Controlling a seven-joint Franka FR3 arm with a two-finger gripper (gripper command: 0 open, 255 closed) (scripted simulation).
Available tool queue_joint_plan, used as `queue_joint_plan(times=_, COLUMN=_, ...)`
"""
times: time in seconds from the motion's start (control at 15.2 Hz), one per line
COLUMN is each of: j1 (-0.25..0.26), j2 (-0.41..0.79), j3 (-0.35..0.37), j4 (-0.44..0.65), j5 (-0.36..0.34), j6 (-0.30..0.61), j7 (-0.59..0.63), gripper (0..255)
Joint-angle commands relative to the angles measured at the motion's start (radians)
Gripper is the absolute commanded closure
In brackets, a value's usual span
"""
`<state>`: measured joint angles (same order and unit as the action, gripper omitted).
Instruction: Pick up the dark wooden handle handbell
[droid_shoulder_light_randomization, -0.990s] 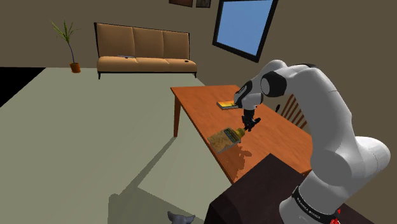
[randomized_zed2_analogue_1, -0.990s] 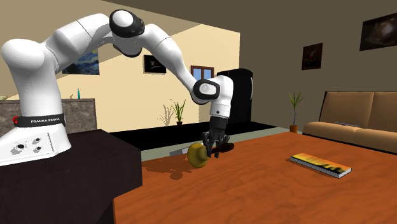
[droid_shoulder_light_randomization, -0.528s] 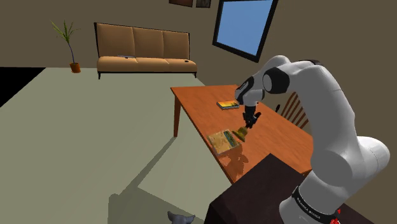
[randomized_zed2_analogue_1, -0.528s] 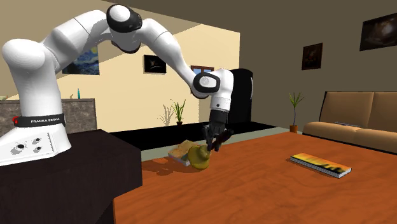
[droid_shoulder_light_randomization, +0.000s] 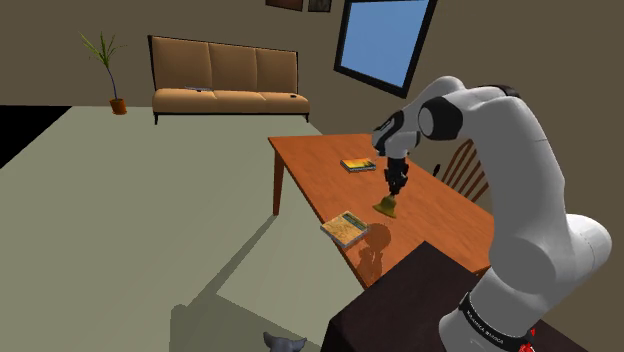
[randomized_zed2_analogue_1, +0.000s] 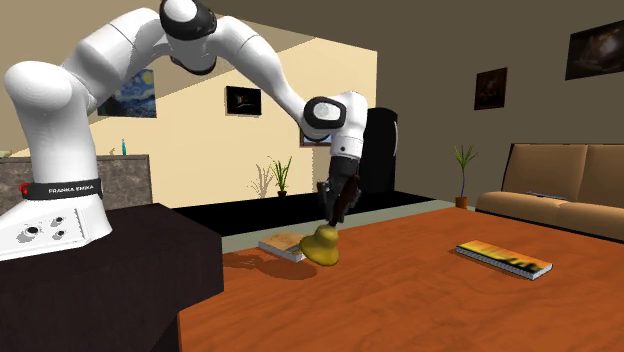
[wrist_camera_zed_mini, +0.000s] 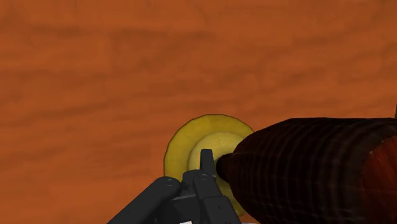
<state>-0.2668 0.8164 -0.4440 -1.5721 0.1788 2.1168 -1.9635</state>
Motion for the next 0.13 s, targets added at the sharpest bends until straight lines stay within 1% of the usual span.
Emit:
queue_joint_plan(times=0.0, j1=0.003, j2=-0.012, j3=-0.003, j4=-0.001, j5=-0.003, j6=-0.011, j7=0.0, gripper=255)
queue_joint_plan(times=0.07, j1=0.003, j2=-0.012, j3=-0.003, j4=-0.001, j5=-0.003, j6=-0.011, j7=0.0, gripper=255)
